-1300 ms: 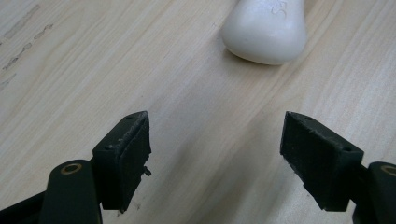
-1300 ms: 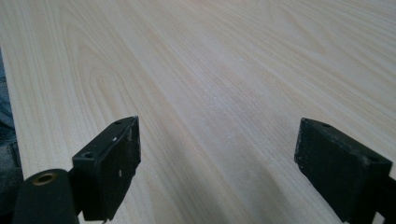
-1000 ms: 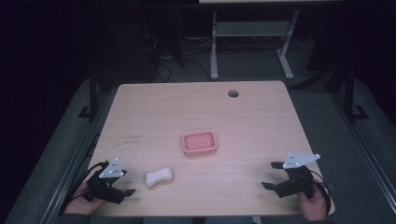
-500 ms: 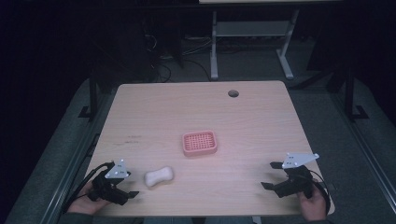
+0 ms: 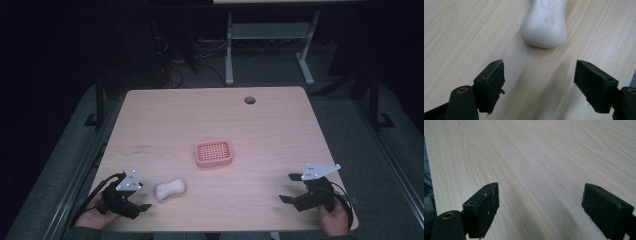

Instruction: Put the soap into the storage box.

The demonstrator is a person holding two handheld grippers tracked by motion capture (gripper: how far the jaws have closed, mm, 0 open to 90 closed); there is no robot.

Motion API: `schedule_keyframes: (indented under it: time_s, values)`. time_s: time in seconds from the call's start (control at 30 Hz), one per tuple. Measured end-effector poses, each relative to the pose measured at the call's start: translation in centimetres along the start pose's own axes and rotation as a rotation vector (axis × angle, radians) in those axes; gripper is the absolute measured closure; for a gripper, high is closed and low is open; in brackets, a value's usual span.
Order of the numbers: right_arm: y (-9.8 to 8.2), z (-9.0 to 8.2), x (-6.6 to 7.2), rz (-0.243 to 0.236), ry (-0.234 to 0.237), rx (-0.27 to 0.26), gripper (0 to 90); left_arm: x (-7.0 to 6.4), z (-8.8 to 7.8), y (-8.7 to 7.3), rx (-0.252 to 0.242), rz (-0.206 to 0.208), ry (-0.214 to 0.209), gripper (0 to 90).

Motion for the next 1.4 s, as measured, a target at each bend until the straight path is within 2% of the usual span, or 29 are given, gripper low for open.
schedule_keyframes:
  time_s: [0.53, 1.4]
  values:
    - [0.1, 0.1, 0.0, -0.001, 0.003, 0.005, 14.2, -0.5, 0.4, 0.8, 0.007, 0.025, -0.010, 24.2]
    - [0.3, 0.3, -0.1, -0.001, 0.008, 0.008, 14.1, -1.1, 1.3, 2.7, -0.009, 0.064, -0.021, 24.1]
Point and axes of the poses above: each handheld gripper's, and its own axes: z roughly forward along the jaws, y roughly out of its top, x roughly to its left, the point moved 6 cm from there along z, roughly forward along the jaws, and after that the axes turned 14 degrees about -z, right-handed, at the moved point
